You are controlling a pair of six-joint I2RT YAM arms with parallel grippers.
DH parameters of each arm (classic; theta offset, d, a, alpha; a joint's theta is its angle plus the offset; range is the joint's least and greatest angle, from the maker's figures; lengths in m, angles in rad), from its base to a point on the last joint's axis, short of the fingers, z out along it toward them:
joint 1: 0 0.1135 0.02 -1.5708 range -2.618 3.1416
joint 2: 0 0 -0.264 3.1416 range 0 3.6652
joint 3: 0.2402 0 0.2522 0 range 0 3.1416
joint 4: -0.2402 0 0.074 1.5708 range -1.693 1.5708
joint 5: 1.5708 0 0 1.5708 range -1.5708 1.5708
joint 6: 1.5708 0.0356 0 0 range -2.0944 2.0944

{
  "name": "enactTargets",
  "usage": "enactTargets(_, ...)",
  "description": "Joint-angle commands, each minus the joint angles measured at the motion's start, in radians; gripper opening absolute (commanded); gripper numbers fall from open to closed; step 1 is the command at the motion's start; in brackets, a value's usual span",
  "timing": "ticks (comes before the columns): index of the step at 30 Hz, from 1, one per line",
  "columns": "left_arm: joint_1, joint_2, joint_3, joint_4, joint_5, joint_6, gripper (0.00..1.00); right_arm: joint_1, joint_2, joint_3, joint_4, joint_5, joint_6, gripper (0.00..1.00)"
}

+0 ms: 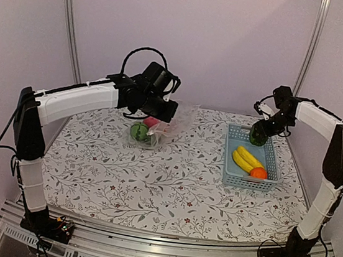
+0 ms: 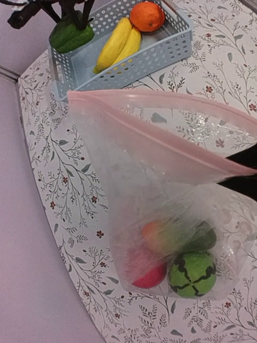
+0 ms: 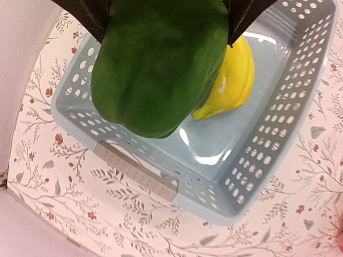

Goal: Place the food in the zip-top bag and seal the zipper
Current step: Pick up the fake vegetable from the bin, then place the fake vegetable in the zipper food storage bag.

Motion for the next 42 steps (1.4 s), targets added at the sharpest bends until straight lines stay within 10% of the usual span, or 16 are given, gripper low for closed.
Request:
enactTargets(1, 0.004, -0.030, -0.012, 0.023, -0.003, -0.003, 0.00, 0.029, -0.096, 0.048, 0.017, -0.154, -0.017, 0.42)
enactTargets(19, 0.004, -0.061, -0.041, 0.070, 0.057, -0.011, 0.00, 0.238, -0.212, 0.190, 0.124, -0.639, 0.051, 0.33)
enactTargets(42, -0.010, -0.107, -0.053, 0.097, 0.093, -0.027, 0.00, 0.415, -0.077, 0.214, 0.211, -0.690, 0.104, 0.33)
